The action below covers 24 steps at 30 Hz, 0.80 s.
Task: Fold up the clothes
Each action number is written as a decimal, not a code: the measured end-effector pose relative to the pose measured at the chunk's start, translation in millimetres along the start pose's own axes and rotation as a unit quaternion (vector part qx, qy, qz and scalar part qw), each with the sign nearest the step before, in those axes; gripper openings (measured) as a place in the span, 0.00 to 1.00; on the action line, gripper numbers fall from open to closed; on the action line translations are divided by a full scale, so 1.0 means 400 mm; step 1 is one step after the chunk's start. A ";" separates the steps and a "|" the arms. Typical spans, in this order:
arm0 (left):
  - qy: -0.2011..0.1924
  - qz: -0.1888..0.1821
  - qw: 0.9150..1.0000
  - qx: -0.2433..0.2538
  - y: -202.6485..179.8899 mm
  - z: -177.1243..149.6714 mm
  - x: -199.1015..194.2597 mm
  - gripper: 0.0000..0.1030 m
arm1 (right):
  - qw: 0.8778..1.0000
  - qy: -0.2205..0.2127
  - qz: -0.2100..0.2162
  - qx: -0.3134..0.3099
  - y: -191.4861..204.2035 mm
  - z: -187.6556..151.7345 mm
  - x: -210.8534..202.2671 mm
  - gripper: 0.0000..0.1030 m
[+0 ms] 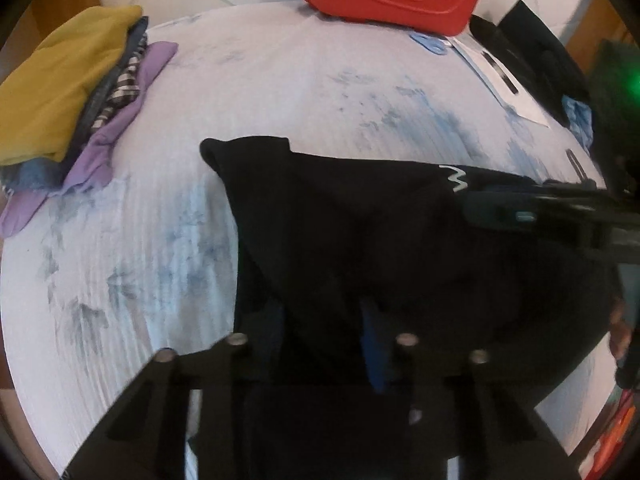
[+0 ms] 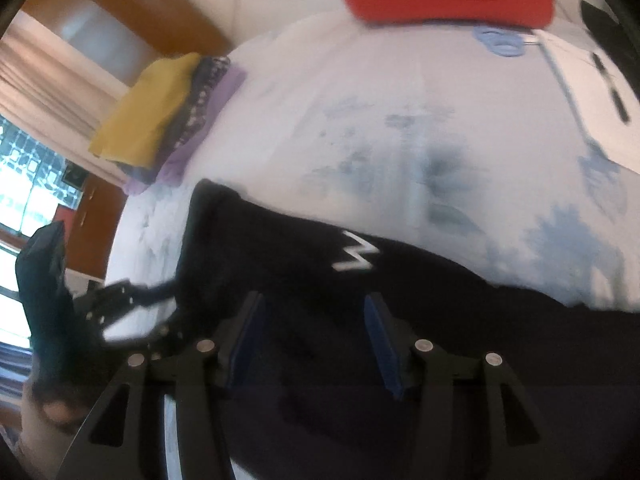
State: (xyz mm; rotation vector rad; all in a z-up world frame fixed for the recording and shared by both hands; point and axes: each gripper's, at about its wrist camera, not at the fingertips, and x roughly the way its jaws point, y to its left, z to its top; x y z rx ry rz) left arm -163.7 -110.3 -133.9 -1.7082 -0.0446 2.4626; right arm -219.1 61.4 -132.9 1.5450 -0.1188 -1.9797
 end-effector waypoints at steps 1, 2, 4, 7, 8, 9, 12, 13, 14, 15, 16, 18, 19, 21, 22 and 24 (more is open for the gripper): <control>-0.001 -0.002 1.000 0.004 0.000 -0.001 -0.002 0.23 | 1.000 0.002 -0.002 -0.004 0.008 0.003 0.016 0.50; -0.003 -0.004 1.000 0.009 0.000 -0.002 -0.005 0.19 | 1.000 0.005 -0.004 -0.007 0.017 0.005 0.032 0.50; -0.006 -0.008 1.000 0.017 0.000 -0.004 -0.009 0.17 | 1.000 0.009 -0.008 -0.015 0.033 0.010 0.065 0.47; -0.020 -0.003 1.000 0.024 0.004 -0.017 -0.040 0.17 | 0.999 0.003 -0.008 -0.033 0.055 0.000 0.070 0.05; -0.030 -0.002 0.999 0.026 0.008 -0.026 -0.060 0.17 | 0.999 -0.001 0.002 -0.047 0.060 -0.025 0.044 0.05; -0.038 -0.003 0.999 0.028 0.013 -0.041 -0.083 0.17 | 0.998 -0.005 0.012 -0.061 0.066 -0.050 0.017 0.05; -0.027 -0.015 0.999 0.030 0.031 -0.094 -0.124 0.25 | 0.994 -0.018 0.041 -0.102 0.082 -0.125 -0.061 0.13; -0.019 -0.014 0.999 0.033 0.038 -0.115 -0.133 0.28 | 0.992 -0.022 0.051 -0.115 0.087 -0.149 -0.088 0.20; -0.011 -0.012 0.999 0.036 0.045 -0.136 -0.141 0.37 | 0.991 -0.022 0.055 -0.123 0.085 -0.176 -0.108 0.29; -0.005 -0.003 0.999 0.035 0.054 -0.152 -0.148 0.45 | 0.993 -0.012 0.040 -0.113 0.062 -0.208 -0.114 0.34; -0.001 0.004 0.999 0.031 0.064 -0.161 -0.153 0.46 | 0.994 -0.003 0.025 -0.104 0.039 -0.239 -0.119 0.39; -0.003 0.005 1.000 0.016 0.086 -0.155 -0.164 0.47 | 0.997 0.013 -0.001 -0.081 -0.007 -0.297 -0.131 0.40; -0.006 0.004 1.000 0.007 0.095 -0.147 -0.168 0.47 | 0.998 0.004 -0.004 -0.056 -0.038 -0.309 -0.148 0.40; -0.014 0.009 1.000 -0.009 0.101 -0.118 -0.163 0.47 | 0.999 -0.030 -0.019 0.013 -0.129 -0.335 -0.211 0.40; -0.018 0.008 1.000 -0.016 0.102 -0.099 -0.159 0.47 | 0.997 -0.047 -0.027 0.048 -0.174 -0.347 -0.242 0.40; -0.026 0.007 0.999 -0.027 0.095 -0.062 -0.140 0.47 | 0.988 -0.084 -0.050 0.117 -0.269 -0.373 -0.319 0.40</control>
